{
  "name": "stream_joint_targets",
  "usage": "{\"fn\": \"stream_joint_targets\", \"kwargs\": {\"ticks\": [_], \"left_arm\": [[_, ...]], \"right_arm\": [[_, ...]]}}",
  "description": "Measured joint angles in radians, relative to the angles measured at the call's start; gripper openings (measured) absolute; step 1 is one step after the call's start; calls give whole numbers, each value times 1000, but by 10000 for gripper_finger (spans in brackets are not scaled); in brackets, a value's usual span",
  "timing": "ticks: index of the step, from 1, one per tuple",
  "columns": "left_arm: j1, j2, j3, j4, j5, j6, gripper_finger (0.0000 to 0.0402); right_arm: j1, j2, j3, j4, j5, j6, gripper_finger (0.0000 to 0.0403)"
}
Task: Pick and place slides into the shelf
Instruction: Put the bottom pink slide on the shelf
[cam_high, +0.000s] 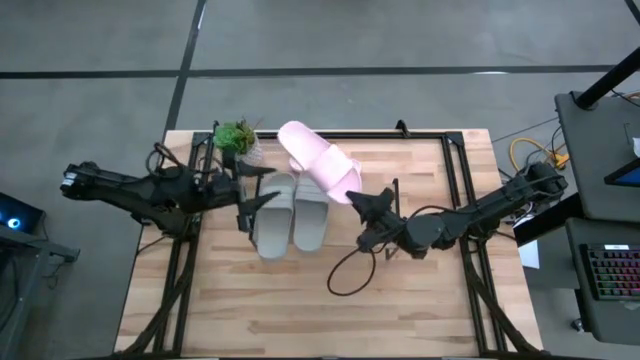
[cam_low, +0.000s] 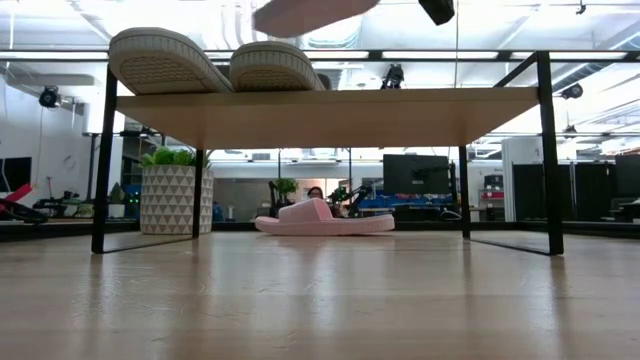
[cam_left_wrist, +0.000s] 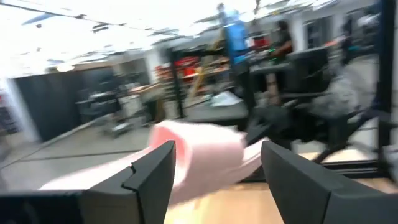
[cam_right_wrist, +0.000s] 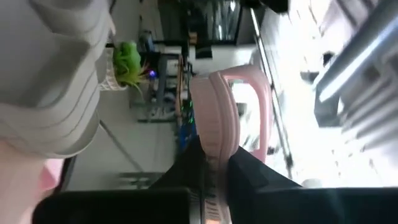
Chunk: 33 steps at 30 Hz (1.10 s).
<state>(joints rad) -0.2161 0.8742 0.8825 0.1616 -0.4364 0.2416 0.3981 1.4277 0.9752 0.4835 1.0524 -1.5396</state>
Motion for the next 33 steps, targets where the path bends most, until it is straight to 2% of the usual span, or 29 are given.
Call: {"fn": "stream_joint_targets", "kwargs": {"ticks": [4, 7, 16, 22, 33], "left_arm": [[-1, -43, -15, -32, -143, 10, 221], [0, -65, -26, -45, -199, 26, 221], [0, -53, -37, -48, -213, 55, 221], [0, -33, -39, -52, -313, 64, 221], [0, -3, -39, -45, -362, 106, 221]], "right_arm": [[12, 0, 0, 3, 74, 117, 24], [16, 0, 0, 3, 125, 219, 22], [17, 0, 0, 2, 286, 522, 22], [52, 0, 0, 2, 468, 609, 22], [193, 0, 39, 1, 520, 706, 22]]}}
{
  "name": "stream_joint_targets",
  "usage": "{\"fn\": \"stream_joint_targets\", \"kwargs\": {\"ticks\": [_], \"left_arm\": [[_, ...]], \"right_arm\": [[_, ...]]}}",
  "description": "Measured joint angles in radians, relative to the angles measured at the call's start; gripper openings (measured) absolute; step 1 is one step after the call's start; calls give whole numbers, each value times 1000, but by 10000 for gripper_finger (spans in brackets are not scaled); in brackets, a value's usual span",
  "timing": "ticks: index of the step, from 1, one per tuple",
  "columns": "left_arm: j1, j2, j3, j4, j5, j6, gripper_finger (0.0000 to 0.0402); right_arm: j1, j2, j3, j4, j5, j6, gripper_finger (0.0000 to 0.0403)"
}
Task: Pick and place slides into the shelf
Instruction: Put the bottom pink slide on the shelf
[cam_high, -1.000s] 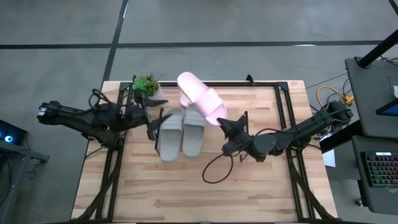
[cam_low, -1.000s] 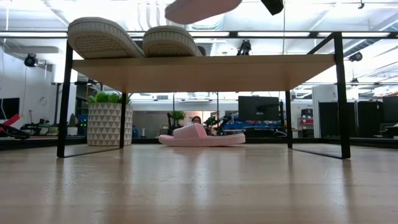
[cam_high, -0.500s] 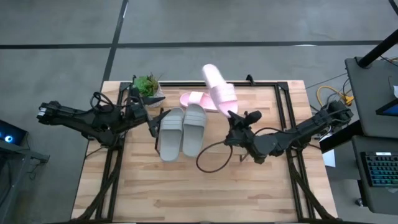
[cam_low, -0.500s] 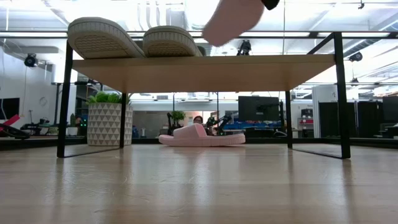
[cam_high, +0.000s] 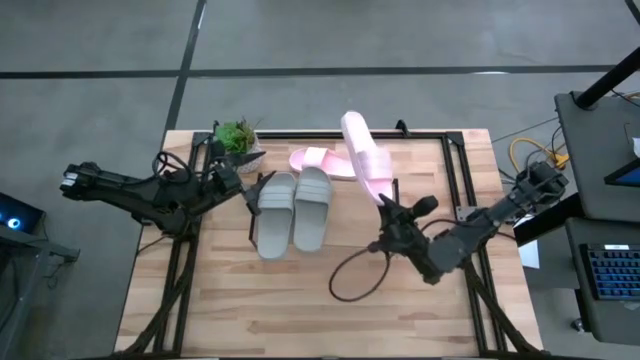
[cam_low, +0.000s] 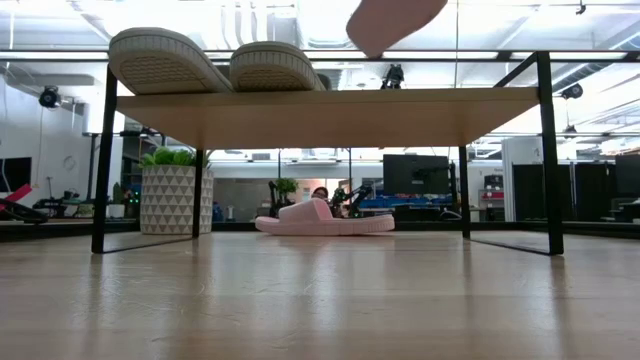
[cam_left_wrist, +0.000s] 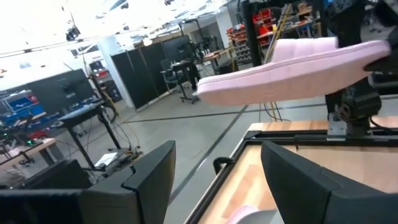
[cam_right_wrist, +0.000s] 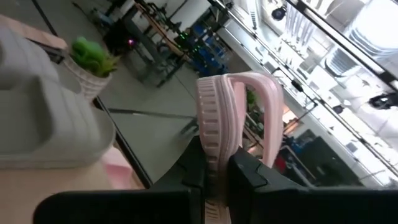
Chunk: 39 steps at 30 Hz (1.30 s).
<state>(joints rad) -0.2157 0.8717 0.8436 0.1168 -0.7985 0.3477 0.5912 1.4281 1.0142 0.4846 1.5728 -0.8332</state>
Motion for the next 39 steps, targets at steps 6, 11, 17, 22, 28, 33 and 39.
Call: {"fn": "stream_joint_targets", "kwargs": {"ticks": [6, 11, 17, 22, 28, 33, 39], "left_arm": [[0, 7, 0, -1, 6, 2, 221], [0, 37, 0, 1, 210, 143, 221], [0, 145, 32, 14, 282, 377, 221], [1, 271, 129, 22, 281, 544, 221], [58, 425, 326, -95, 286, 606, 222], [107, 517, 449, -169, 303, 651, 222], [136, 567, 516, -208, 315, 687, 222]], "right_arm": [[48, 0, -3, -10, -1, 59, 22], [59, 0, -3, -10, -1, 58, 22], [62, 0, -3, -10, -1, 56, 22], [77, 0, -4, -9, -9, 51, 22], [108, 0, -4, -9, -9, 48, 22], [138, 0, -4, -9, -9, 48, 22], [165, 0, -4, -8, -9, 37, 22]]}}
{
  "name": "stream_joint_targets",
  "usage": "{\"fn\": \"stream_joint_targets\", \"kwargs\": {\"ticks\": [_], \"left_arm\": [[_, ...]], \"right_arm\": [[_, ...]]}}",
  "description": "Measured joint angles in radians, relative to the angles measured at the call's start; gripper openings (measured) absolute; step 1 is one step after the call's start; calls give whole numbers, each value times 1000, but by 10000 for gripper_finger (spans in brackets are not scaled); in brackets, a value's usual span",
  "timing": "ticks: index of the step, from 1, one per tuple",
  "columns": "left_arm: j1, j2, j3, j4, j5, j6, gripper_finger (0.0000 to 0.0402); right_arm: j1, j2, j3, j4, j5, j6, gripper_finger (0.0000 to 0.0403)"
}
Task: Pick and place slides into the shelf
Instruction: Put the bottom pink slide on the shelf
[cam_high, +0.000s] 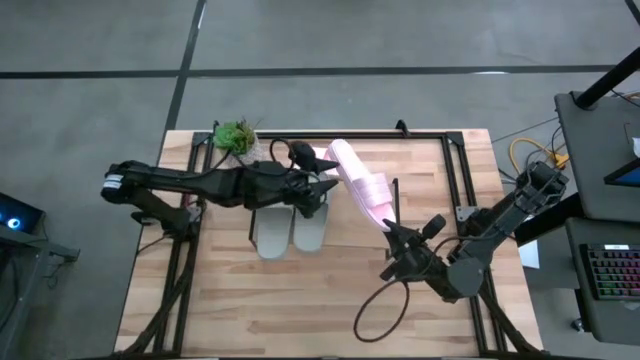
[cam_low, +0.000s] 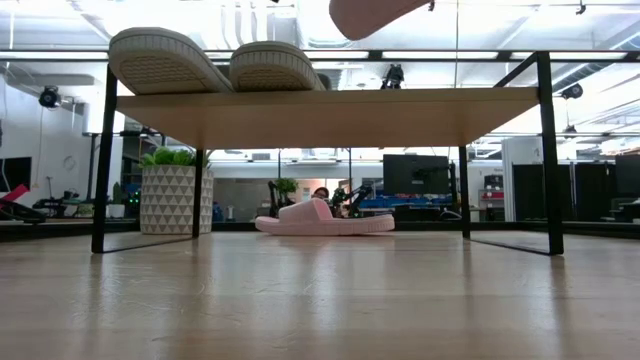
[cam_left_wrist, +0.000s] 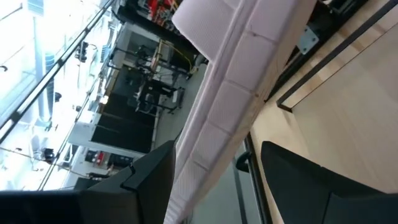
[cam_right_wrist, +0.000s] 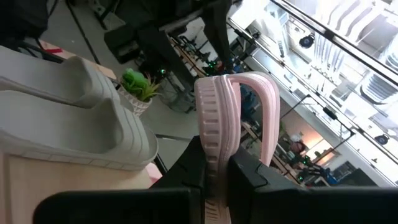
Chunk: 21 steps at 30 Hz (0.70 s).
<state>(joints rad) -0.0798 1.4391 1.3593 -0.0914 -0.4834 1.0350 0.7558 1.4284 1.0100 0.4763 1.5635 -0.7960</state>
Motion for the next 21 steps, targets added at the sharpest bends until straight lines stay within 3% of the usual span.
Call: {"fn": "stream_joint_targets", "kwargs": {"ticks": [21], "left_arm": [[33, 120, 154, -119, 19, -2, 221]], "right_arm": [[10, 0, 0, -1, -62, -24, 22]]}}
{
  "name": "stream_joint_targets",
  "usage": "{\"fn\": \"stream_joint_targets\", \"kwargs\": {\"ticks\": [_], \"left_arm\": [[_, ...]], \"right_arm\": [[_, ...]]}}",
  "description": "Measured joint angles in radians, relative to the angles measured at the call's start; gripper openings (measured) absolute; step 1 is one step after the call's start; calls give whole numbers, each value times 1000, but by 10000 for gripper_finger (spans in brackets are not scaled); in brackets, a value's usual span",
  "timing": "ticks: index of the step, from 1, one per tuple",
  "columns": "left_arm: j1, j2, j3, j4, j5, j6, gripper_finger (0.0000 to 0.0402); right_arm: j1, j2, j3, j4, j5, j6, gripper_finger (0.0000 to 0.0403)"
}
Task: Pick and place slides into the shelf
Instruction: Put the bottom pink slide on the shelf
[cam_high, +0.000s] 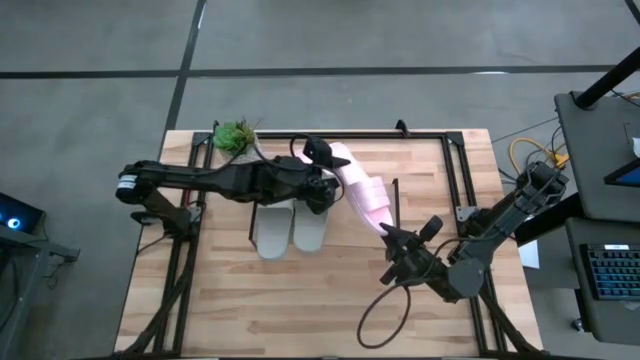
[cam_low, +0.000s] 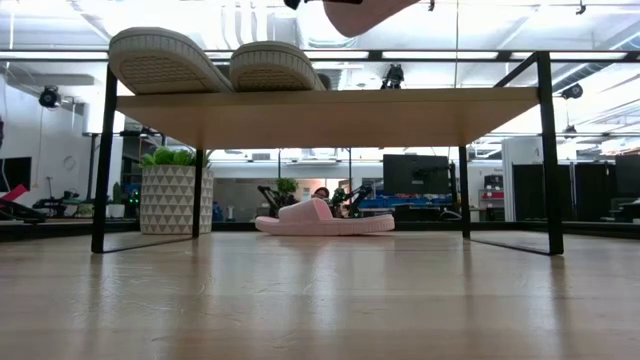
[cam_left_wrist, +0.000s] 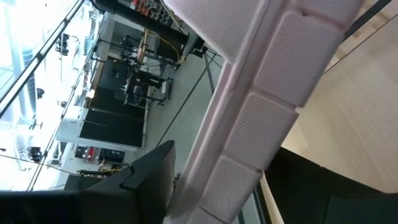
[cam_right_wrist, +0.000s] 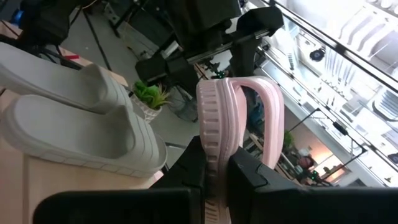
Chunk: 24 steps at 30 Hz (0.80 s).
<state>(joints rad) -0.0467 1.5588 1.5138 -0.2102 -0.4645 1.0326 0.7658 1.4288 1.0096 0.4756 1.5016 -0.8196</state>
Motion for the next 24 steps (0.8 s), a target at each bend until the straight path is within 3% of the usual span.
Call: {"fn": "stream_joint_targets", "kwargs": {"ticks": [5, 12, 18, 24], "left_arm": [[1, 5, 4, 2, 15, -2, 185], [2, 5, 4, -2, 63, 26, 51], [2, 4, 2, -5, 71, 31, 50], [14, -14, -16, -79, 90, -5, 50]], "right_arm": [[0, 0, 0, 0, -1, -4, 22], [3, 0, 0, 1, 0, -14, 23], [5, 0, 0, 3, -1, -40, 31], [41, 0, 0, 12, 30, -97, 80]]}}
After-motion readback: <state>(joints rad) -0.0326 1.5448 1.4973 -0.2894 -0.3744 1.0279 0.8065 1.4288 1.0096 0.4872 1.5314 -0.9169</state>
